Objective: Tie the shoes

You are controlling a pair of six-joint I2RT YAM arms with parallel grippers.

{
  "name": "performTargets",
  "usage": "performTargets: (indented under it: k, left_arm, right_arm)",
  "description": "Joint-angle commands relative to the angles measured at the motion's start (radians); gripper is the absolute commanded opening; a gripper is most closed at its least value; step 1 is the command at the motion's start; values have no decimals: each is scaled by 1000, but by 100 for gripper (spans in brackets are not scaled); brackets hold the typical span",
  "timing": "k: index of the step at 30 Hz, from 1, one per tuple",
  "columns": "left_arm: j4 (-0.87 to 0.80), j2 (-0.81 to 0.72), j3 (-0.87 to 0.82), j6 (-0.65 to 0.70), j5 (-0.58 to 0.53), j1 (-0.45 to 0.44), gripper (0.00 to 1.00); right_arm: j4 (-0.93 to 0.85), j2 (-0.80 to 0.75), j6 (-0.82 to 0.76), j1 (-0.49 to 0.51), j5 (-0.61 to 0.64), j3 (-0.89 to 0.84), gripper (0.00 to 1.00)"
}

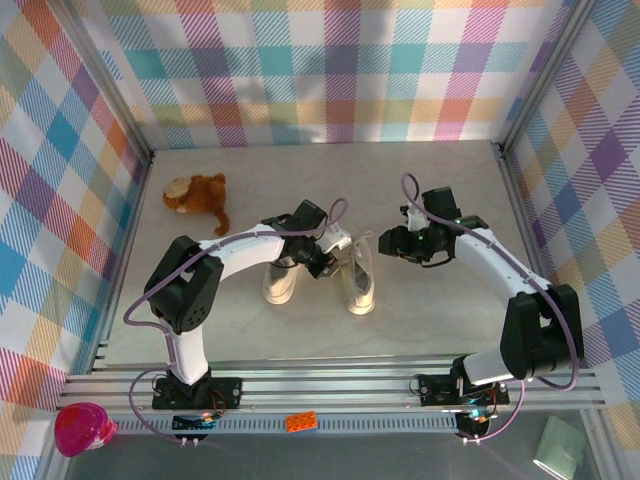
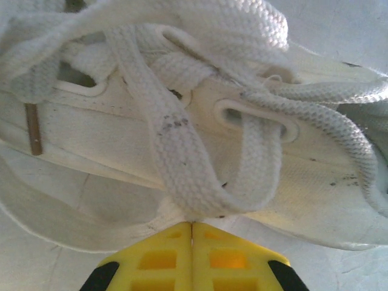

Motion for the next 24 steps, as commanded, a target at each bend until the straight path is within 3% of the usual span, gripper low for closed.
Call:
performTargets:
  k: [1,9,24]
  left_arm:
    - [63,-28,-26,-71,85,0,0]
    - [176,-39,-81,-165,130,43,0]
    - [108,-87,-47,-78,135,43,0]
  right_arm:
    - [18,28,3,16,-47,38,48]
    - [8,77,-4,66,-59,89,45]
    - [61,152,41,93,-104,124,44]
